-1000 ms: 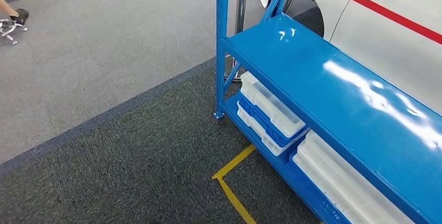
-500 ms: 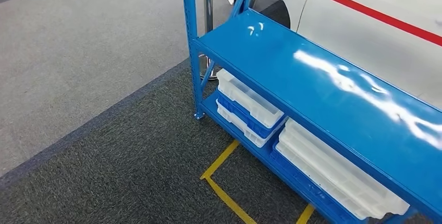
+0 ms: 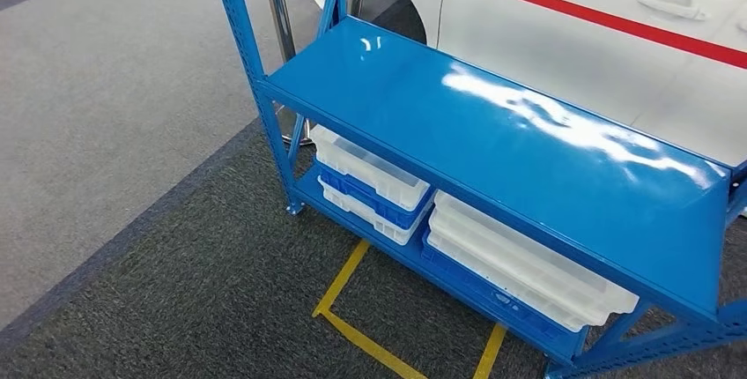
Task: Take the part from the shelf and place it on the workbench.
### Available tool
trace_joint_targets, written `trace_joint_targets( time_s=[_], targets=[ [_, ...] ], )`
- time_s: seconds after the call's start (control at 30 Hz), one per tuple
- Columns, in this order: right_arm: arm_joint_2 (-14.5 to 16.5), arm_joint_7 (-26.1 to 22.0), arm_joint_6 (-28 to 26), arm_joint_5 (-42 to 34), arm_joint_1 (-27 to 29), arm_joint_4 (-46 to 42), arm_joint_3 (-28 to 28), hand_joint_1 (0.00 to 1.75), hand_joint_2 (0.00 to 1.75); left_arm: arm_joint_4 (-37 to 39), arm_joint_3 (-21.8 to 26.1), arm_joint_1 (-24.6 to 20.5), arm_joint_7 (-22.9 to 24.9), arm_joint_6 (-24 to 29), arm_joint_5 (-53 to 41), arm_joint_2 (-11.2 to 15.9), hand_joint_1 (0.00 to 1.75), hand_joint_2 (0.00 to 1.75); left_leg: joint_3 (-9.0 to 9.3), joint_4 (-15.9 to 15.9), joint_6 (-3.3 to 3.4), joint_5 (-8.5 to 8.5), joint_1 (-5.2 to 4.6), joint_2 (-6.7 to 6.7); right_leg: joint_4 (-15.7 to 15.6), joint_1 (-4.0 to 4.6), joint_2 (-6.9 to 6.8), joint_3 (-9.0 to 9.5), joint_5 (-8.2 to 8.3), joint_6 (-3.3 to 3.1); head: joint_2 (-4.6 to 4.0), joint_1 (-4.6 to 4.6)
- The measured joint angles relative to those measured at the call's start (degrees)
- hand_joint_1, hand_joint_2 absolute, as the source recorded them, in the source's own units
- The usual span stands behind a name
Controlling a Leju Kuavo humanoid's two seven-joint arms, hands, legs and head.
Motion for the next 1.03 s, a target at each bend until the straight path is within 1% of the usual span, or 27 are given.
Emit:
trace_joint_targets(
  time_s=[0.03,0.07,0.1,0.13,0.17,0.2,0.23,0.27,0.3,0.33,0.43,0.47,0.53,0.57,0.6,0.67,0.7,0.73,0.77,0.8,0.83,0.87,0.9,0.93,0.97,1.0,1.03],
  targets=[
    [0.0,0.0,0.0,0.0,0.0,0.0,0.0,0.0,0.0,0.0,0.0,0.0,0.0,0.0,0.0,0.0,0.0,0.0,0.11,-0.2,0.21,-0.3,-0.1,-0.2,0.2,-0.04,0.56,-0.29,0.01,0.38,0.0,0.01],
    [0.0,0.0,0.0,0.0,0.1,0.0,0.0,0.0,0.0,0.0,0.0,-0.1,0.0,0.0,0.0,0.0,0.0,0.0,0.14,-0.3,0.57,-0.22,-0.11,0.37,0.1,-0.15,1.12,-0.49,0.1,0.73,0.0,0.03],
    [0.0,0.0,0.0,0.1,0.2,0.0,0.0,0.0,0.0,0.0,0.0,-0.1,0.0,0.0,0.0,0.0,0.0,0.0,0.26,-0.5,0.99,-0.06,-0.11,1.03,0.3,-0.23,0.79,-0.59,0.05,1.05,0.0,0.03],
    [0.0,0.0,0.0,0.1,0.3,0.0,0.0,0.0,0.0,0.0,0.0,-0.1,0.0,0.0,0.0,0.0,0.0,0.0,0.4,-0.7,1.45,0.12,-0.06,1.68,1.0,-0.2,-0.37,-0.95,-0.45,1.3,0.0,0.07],
    [0.0,0.0,0.0,0.2,0.3,0.0,0.1,0.0,0.0,0.0,0.0,-0.1,0.0,0.0,0.0,0.0,0.0,0.0,0.47,-1.0,1.82,0.27,0.01,2.39,2.8,-0.14,-1.95,-1.8,-1.53,1.53,0.0,0.09],
    [0.0,0.0,0.1,0.3,0.2,0.0,0.1,0.0,0.0,0.0,0.0,-0.1,0.0,0.0,0.0,-0.1,0.0,0.0,0.5,-1.1,2.09,0.31,-0.04,3.15,5.7,-0.11,-3.81,-3.23,-3.14,1.71,0.0,0.12],
    [0.0,0.0,0.1,0.4,0.1,0.0,0.1,0.0,0.0,0.0,0.0,0.0,0.0,0.0,-0.1,-0.1,0.0,0.0,0.49,-1.1,2.25,0.25,-0.14,3.94,9.5,-0.09,-5.03,-5.2,-4.96,1.9,0.0,0.14],
    [0.0,0.1,0.1,0.5,0.1,0.0,0.1,0.0,0.0,0.0,0.0,0.1,0.0,0.0,-0.1,-0.1,0.0,0.0,0.48,-1.1,2.3,0.17,-0.23,4.8,13.1,-0.14,-5.58,-7.12,-6.36,2.04,0.0,0.13],
    [0.0,0.1,0.1,0.6,0.0,0.0,0.2,0.0,0.0,0.0,0.0,0.2,0.0,0.0,-0.1,0.0,0.0,0.0,0.49,-1.1,2.33,0.09,-0.3,5.52,15.8,-0.18,-5.83,-8.54,-7.17,2.13,0.0,0.12],
    [0.0,0.1,0.1,0.6,0.0,0.0,0.2,0.0,0.0,0.0,0.0,0.2,0.0,0.0,-0.1,0.0,0.0,0.0,0.49,-1.1,2.34,0.03,-0.33,6.01,17.2,-0.2,-5.94,-9.34,-7.45,2.17,0.0,0.12],
    [0.0,0.1,0.1,0.7,0.1,0.0,0.2,0.0,0.0,0.0,0.0,0.2,0.0,0.0,-0.1,0.0,0.0,0.0,0.51,-1.1,2.33,-0.01,-0.35,6.3,17.7,-0.2,-5.99,-9.6,-7.31,2.18,0.0,0.12],
    [0.0,0.1,0.1,0.7,0.1,0.0,0.2,0.0,0.0,0.0,0.0,0.2,0.0,0.0,-0.1,0.0,0.0,0.0,0.52,-1.1,2.33,-0.02,-0.35,6.35,17.6,-0.2,-6.01,-9.58,-7.22,2.18,0.0,0.12],
    [0.0,0.1,0.1,0.7,0.2,0.0,0.3,0.0,0.0,0.0,0.0,0.1,0.0,0.0,-0.1,-0.1,0.0,0.0,0.69,-1.1,2.3,-0.16,-0.36,6.94,15.0,-0.17,-6.19,-8.25,-5.29,2.06,0.0,0.12],
    [0.0,0.1,0.1,0.8,0.2,0.0,0.3,0.0,0.0,0.0,0.0,0.1,0.0,-0.1,-0.1,-0.1,0.0,0.0,0.96,-1.1,2.17,-0.36,-0.4,7.58,10.6,0.06,-7.33,-6.0,-3.41,1.65,0.0,0.13],
    [0.0,0.2,0.1,0.8,0.2,0.0,0.4,0.0,0.0,0.0,0.0,0.0,0.1,-0.1,-0.1,-0.1,0.0,0.0,1.37,-1.2,1.77,-0.62,-0.46,8.57,6.2,0.42,-8.06,-3.83,-1.59,1.01,0.0,0.14],
    [-0.1,0.3,0.1,0.9,0.2,0.0,0.5,0.0,0.0,0.0,0.0,-0.2,0.1,-0.1,-0.1,-0.2,0.0,0.0,2.28,-1.4,0.7,-1.18,-0.59,10.01,-0.4,0.8,-8.9,-0.51,0.58,-0.42,0.0,0.13],
    [-0.1,0.4,0.1,0.9,0.2,0.0,0.6,0.0,0.0,0.0,0.0,-0.4,0.2,-0.1,-0.1,-0.3,0.0,0.0,2.41,-1.1,0.19,-1.72,-0.62,9.49,-0.9,0.66,-8.06,-0.31,0.82,-0.9,0.0,0.1],
    [-0.1,0.5,0.1,0.9,0.2,0.0,0.6,0.0,0.0,0.0,0.0,-0.4,0.2,-0.1,-0.1,-0.3,0.0,0.0,1.99,0.2,-0.06,-2.73,-0.6,8.19,-1.3,0.37,-7.54,-0.05,1.08,-1.22,0.0,0.03],
    [0.0,0.6,0.1,0.9,0.2,0.0,0.7,0.0,0.0,0.0,0.0,-0.4,0.2,-0.1,-0.1,-0.3,0.0,0.0,0.93,2.7,-0.23,-4.27,-0.55,6.63,-1.6,0.11,-6.98,0.16,1.28,-1.44,0.0,-0.01],
    [0.0,0.7,0.1,0.9,0.2,0.0,0.7,0.0,0.0,0.0,0.0,-0.3,0.2,-0.1,-0.1,-0.3,0.0,0.0,-0.74,6.3,-0.31,-6.11,-0.55,5.31,-1.7,0.14,-6.42,0.14,1.32,-1.61,0.0,-0.05],
    [0.0,0.7,0.1,0.9,0.1,0.0,0.7,0.0,0.0,0.0,0.0,-0.2,0.2,-0.1,-0.1,-0.3,0.0,0.0,-2.69,10.1,-0.38,-7.71,-0.54,4.71,-1.6,0.18,-5.74,0.08,1.34,-1.7,0.0,-0.07],
    [0.0,0.7,0.1,0.9,0.1,0.0,0.8,0.0,0.0,0.0,0.0,-0.1,0.2,-0.1,0.0,-0.3,0.0,0.0,-4.29,13.1,-0.42,-8.45,-0.54,4.51,-1.5,0.22,-4.95,0.05,1.31,-1.72,0.0,-0.06],
    [0.0,0.7,0.2,1.0,0.2,0.0,0.8,0.0,0.0,0.0,0.0,0.1,0.2,-0.1,0.0,-0.3,0.0,0.0,-5.1,14.1,-0.41,-8.01,-0.54,4.43,-1.4,0.25,-4.12,0.06,1.27,-1.73,0.0,-0.07],
    [0.0,0.7,0.2,1.0,0.2,0.1,0.8,0.0,0.0,0.0,0.0,0.1,0.2,-0.1,0.0,-0.3,0.0,0.0,-4.86,12.9,-0.35,-6.4,-0.54,4.33,-1.3,0.26,-3.28,0.09,1.21,-1.68,0.0,-0.07],
    [0.0,0.7,0.2,1.0,0.2,0.1,0.9,0.0,0.0,0.0,0.1,0.1,0.2,-0.1,0.0,-0.3,0.0,0.0,-3.62,9.5,-0.23,-3.97,-0.52,3.92,-1.1,0.24,-2.47,0.12,1.11,-1.57,0.0,-0.07],
    [0.0,0.7,0.2,1.0,0.2,0.1,0.9,0.0,0.0,0.0,0.1,0.1,0.2,-0.1,0.0,-0.3,0.0,0.0,-2.04,5.6,-0.03,-1.92,-0.48,2.71,-0.8,0.19,-1.76,0.06,0.97,-1.41,0.0,-0.06],
    [0.0,0.7,0.2,1.0,0.2,0.1,0.9,0.0,0.0,0.0,0.1,0.1,0.2,-0.1,0.0,-0.3,0.0,0.0,-1.1,3.3,0.07,-0.71,-0.46,2.16,-0.7,0.17,-1.4,0.04,0.89,-1.31,0.0,-0.05]
  ],
)
